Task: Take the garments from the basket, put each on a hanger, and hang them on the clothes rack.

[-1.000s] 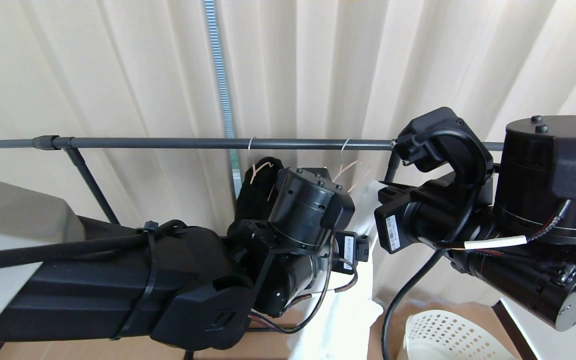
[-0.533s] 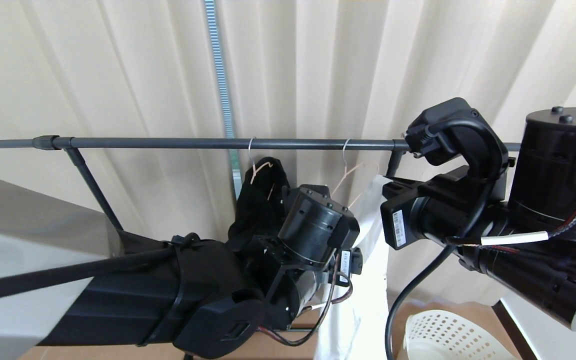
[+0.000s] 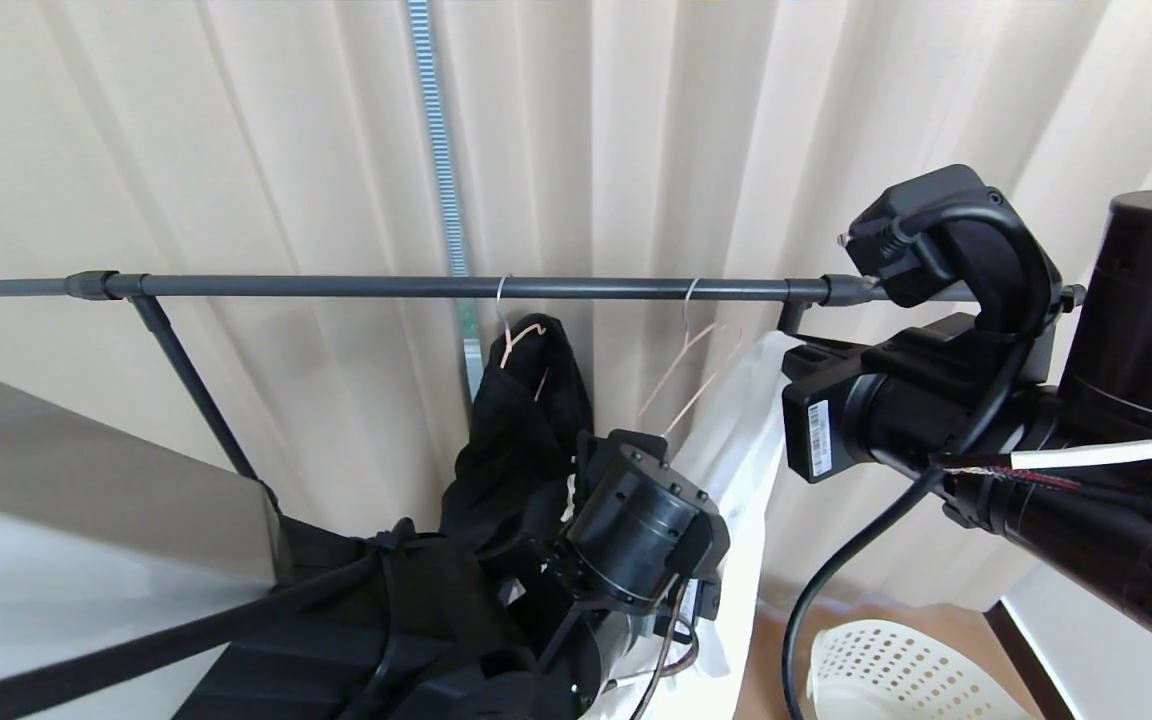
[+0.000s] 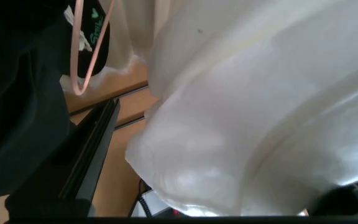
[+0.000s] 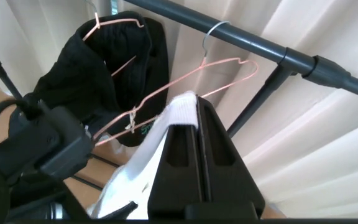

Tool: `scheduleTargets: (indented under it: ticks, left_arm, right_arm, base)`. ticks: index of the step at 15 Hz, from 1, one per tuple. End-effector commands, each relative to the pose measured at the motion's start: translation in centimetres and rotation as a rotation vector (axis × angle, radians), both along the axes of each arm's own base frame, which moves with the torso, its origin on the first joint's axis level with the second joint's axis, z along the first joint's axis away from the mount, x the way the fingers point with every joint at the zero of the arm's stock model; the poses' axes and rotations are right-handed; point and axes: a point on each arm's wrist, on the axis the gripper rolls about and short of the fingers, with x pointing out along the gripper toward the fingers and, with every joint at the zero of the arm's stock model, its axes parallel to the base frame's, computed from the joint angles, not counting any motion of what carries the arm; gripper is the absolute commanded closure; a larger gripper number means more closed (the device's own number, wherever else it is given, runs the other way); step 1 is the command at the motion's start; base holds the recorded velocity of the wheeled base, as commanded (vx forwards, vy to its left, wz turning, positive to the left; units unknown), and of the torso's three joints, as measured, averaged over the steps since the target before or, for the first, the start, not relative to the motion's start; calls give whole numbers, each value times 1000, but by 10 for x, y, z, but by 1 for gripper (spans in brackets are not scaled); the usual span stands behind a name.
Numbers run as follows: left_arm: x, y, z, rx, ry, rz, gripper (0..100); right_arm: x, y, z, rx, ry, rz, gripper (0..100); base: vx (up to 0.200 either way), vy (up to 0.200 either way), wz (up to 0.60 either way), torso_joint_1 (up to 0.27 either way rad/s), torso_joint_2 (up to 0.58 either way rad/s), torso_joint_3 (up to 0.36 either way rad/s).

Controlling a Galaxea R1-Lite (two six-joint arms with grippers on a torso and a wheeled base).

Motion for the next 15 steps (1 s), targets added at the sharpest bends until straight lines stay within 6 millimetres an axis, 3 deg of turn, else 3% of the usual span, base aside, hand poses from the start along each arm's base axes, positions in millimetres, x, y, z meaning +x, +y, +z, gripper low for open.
scheduleTargets:
  ticks: [1, 8, 9, 12, 15]
  left_arm:
    - [-6, 4, -6, 23, 14, -7, 0]
    - [-26, 16, -1, 34, 23, -35, 0]
    - [-30, 17, 1, 31, 20, -43, 100]
    - [-33, 21, 5, 29, 16, -46, 100]
    - [-34, 32, 20, -1, -9, -36, 100]
  right_arm:
    - [-1, -3, 4, 11, -11, -4, 100]
    - [11, -15, 9, 21, -22, -70, 100]
    - [12, -17, 10, 21, -24, -77, 100]
    - [14, -19, 10, 19, -26, -89, 100]
    - [18, -25, 11, 19, -28, -117, 100]
  base:
    - [0, 0, 0, 0, 0, 0]
    - [0, 0, 0, 0, 0, 0]
    - [0, 0, 0, 0, 0, 0]
    - [0, 0, 0, 0, 0, 0]
    - [0, 0, 0, 0, 0, 0]
